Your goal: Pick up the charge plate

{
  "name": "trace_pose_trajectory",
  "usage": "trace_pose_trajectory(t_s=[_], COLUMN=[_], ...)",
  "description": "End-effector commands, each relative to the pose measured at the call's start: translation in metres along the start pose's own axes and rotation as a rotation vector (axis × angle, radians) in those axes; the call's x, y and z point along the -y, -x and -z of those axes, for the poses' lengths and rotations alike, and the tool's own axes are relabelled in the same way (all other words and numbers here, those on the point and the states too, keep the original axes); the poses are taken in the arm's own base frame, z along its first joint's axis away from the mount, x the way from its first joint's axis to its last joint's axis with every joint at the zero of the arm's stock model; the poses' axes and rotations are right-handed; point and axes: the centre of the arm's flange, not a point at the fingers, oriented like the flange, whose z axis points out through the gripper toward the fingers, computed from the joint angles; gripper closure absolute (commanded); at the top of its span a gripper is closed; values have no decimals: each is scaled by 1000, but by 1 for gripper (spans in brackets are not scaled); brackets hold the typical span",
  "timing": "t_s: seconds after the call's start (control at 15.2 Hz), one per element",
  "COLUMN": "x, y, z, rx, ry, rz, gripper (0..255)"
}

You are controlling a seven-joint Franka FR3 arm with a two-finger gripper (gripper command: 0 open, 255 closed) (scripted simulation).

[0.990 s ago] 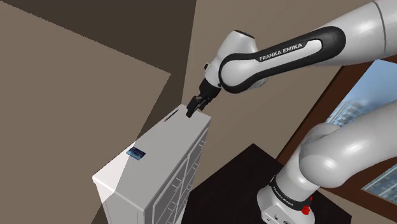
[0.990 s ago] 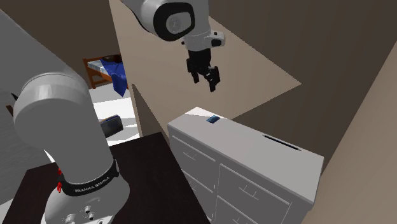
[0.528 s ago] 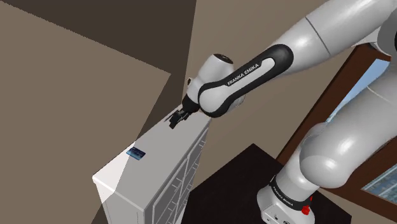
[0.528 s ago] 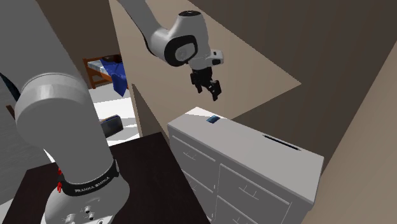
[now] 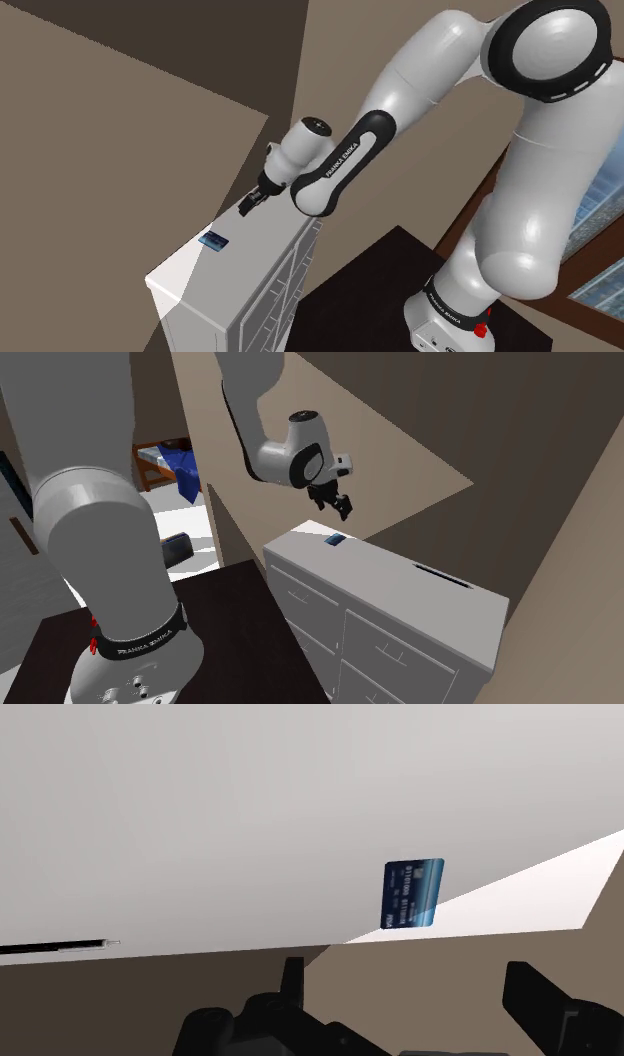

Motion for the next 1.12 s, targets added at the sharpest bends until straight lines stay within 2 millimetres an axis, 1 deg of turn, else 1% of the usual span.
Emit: trace_pose_trajectory(t_s=[0.0, 0.73, 0.79, 1.06], x=[11, 53, 57, 56], y=[-4, -39, -42, -33], z=[-26, -156, -166, -185], rx=[-21, -132, -140, -140], ry=[1, 8, 8, 8], rz=[18, 92, 98, 98], gripper=[0, 0, 0, 0])
